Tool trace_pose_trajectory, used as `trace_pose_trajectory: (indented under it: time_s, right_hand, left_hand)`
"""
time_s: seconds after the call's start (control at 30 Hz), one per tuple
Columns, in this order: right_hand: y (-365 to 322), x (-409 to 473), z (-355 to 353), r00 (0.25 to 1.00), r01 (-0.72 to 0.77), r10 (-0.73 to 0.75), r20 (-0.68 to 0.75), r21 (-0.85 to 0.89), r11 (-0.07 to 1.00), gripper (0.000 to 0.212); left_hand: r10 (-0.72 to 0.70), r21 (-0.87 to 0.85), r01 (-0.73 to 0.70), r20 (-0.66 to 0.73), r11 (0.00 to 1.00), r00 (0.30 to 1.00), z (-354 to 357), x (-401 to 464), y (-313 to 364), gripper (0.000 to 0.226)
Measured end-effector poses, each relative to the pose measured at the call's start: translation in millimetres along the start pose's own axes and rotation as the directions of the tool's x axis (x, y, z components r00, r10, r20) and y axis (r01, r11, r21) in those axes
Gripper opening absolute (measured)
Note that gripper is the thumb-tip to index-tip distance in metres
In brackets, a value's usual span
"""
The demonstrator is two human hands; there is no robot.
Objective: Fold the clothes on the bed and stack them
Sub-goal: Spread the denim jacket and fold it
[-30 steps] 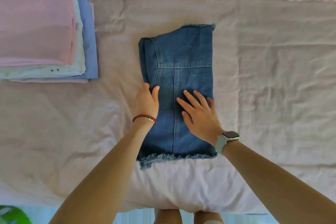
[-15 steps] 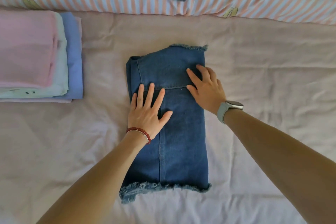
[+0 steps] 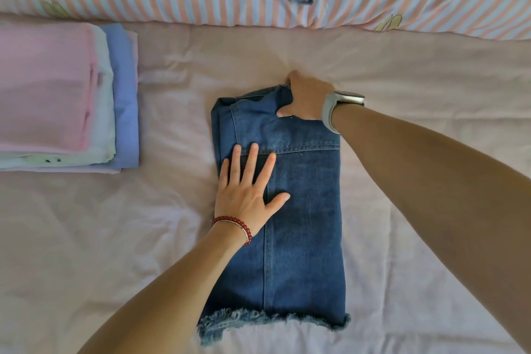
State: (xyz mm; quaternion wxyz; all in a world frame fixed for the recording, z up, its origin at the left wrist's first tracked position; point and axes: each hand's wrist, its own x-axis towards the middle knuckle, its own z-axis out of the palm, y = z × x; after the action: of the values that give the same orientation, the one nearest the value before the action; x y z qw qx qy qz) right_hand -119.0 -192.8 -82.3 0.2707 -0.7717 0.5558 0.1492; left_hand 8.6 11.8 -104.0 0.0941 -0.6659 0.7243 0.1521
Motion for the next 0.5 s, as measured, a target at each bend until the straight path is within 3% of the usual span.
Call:
trace_pose_trajectory:
  time_s: [0.17,0.3,0.4,0.5]
  right_hand:
    - [-4,-32,-19,0.989,0.14,-0.147,0.024,0.184,0.973,0.033]
    - [-14,-93,-24,0.962,0.263,-0.271,0.019,0.194,0.945,0.045]
    - [-17,-132,-22,0.95,0.307,-0.289,-0.115,0.196,0.931,0.042]
    - [-20,-170,-18,0.941,0.319,-0.277,-0.196,0.235,0.918,0.041]
  left_hand:
    - [0.0,0.012,-0.001,0.019,1.0,1.0,1,3,-1,0.077]
    - [0.049,-0.054,-0.048,0.015,0.997,0.999,-11,-1,-1,0.078]
    - [0.099,-0.25,-0.131,-0.14,0.959,0.985,-30,-24,-9,0.064]
    - [-0.128,-0.493,-0.057,-0.332,0.868,0.935,-45,-61,-33,0.047]
